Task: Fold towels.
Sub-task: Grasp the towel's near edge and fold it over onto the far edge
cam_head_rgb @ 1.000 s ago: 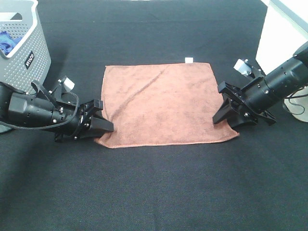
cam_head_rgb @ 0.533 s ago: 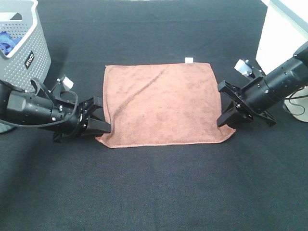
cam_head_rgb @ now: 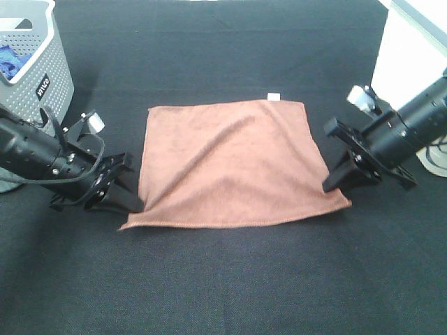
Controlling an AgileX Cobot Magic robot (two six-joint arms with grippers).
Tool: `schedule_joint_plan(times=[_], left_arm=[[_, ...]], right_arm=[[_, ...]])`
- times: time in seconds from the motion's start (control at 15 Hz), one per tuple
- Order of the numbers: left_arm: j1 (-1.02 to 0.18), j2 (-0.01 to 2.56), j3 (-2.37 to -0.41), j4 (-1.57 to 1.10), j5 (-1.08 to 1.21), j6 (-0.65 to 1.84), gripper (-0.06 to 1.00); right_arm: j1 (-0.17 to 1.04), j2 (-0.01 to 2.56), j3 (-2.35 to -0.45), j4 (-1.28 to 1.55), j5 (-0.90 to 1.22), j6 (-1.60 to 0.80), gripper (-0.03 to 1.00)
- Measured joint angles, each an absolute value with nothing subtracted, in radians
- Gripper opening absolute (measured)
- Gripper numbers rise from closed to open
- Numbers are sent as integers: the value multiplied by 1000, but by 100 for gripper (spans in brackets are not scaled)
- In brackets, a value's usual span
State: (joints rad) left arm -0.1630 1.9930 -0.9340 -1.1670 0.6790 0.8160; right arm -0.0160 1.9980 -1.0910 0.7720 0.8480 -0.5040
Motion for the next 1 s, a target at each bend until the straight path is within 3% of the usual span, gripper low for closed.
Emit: schedule_joint_plan(times=[0.47, 0.73, 1.0], left_arm=[[-163, 1864, -921, -779, 806, 505, 0], [-164, 1843, -850, -737, 758, 452, 0], [-164, 1843, -899, -745, 727, 439, 0]], right_arm=[[-16, 1945, -922, 738, 854, -484, 0], [-16, 1928, -909, 722, 858, -456, 0], [-16, 1927, -973, 715, 858, -452, 0]])
